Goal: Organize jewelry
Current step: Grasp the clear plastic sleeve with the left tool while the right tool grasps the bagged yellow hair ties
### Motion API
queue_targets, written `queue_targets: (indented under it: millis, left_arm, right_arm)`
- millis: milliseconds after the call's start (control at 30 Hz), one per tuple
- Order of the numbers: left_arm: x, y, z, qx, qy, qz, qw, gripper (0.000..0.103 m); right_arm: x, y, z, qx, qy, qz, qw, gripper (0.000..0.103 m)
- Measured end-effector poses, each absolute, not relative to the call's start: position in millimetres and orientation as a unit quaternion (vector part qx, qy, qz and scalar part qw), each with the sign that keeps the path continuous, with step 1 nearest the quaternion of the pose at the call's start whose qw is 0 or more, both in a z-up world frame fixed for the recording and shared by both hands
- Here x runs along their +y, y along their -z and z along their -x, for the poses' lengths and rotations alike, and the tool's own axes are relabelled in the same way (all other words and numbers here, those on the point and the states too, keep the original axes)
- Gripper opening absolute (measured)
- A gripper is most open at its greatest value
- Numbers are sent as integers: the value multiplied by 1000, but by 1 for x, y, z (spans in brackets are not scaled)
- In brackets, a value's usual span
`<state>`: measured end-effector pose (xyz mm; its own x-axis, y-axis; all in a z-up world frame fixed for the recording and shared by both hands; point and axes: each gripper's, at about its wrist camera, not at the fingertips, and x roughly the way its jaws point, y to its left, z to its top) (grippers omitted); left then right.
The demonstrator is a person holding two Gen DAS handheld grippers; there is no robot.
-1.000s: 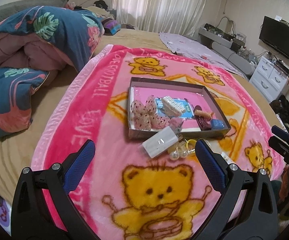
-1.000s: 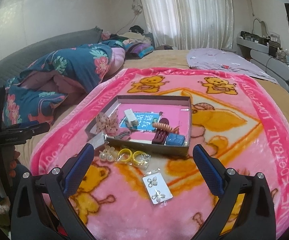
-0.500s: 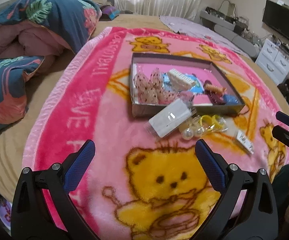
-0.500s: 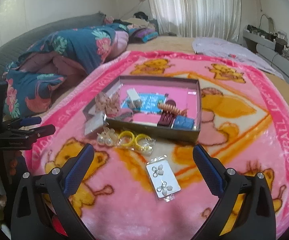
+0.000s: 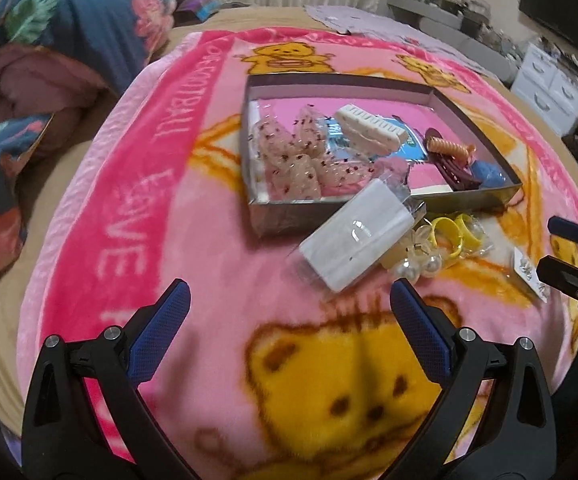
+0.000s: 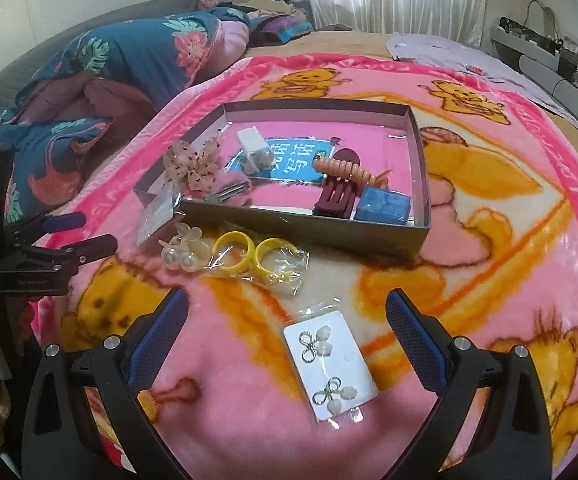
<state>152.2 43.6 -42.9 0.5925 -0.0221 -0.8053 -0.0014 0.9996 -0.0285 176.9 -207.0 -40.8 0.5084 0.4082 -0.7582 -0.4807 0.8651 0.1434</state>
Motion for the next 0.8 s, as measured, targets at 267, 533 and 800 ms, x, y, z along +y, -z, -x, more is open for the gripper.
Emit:
queue_targets:
  millis: [267,533,800]
  left_arm:
    - [23,61,-175,479,28,-53,876,85]
    - [16,67,-190,479,48,-69,874,65]
    - [21,66,-192,486,69,-32,870,48]
  right_arm:
    - [-200,51,-195,451,-269,30,851,98]
    - [-178,68,-216,476,-274,37,835,98]
    - [-164,87,-235,501,-276,24,820,88]
